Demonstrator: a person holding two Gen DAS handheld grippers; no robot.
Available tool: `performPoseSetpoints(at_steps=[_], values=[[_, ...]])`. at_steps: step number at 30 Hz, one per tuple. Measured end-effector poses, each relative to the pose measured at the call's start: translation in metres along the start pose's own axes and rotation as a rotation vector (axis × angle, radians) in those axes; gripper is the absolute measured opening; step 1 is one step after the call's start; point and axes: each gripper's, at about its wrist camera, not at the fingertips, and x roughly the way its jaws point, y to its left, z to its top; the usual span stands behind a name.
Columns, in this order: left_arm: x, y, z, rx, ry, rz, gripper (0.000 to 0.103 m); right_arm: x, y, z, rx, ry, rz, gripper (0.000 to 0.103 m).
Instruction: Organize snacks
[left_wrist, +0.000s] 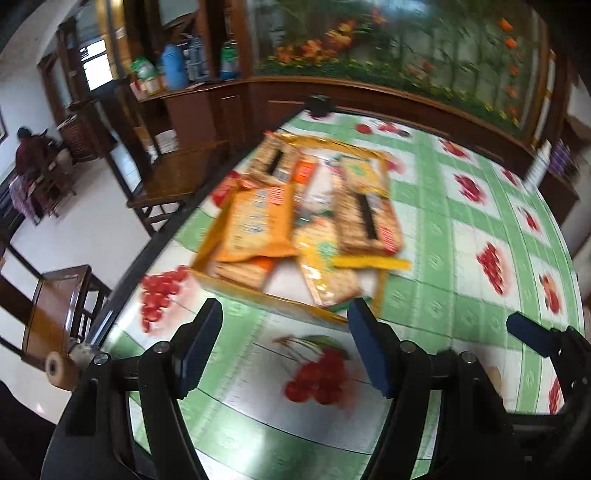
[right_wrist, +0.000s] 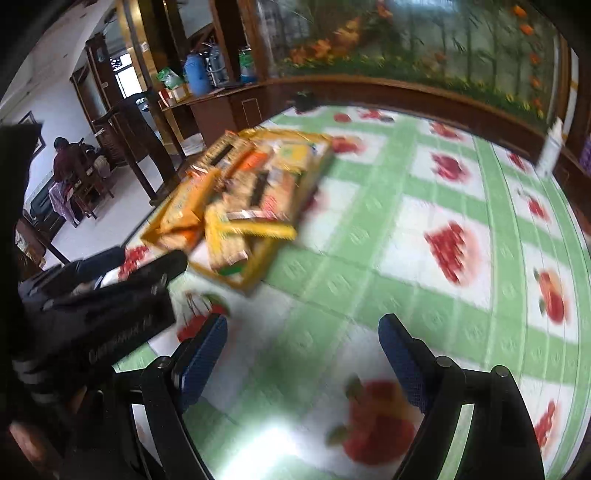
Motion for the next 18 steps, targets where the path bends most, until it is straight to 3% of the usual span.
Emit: performPoseSetpoints(at_steps=[7,18], values=[[0.002,0.038,0.011,-0.069,-0.048,0.031,0.07,0.012,0.039,0.031,-0.083,-0.048,-0.042,0.086],[0.009,0.049,0.018,-0.02,-0.064,0.041,0.07,0.024,0.058,0.043,-0.114,-0.045,-0.046,0.086]])
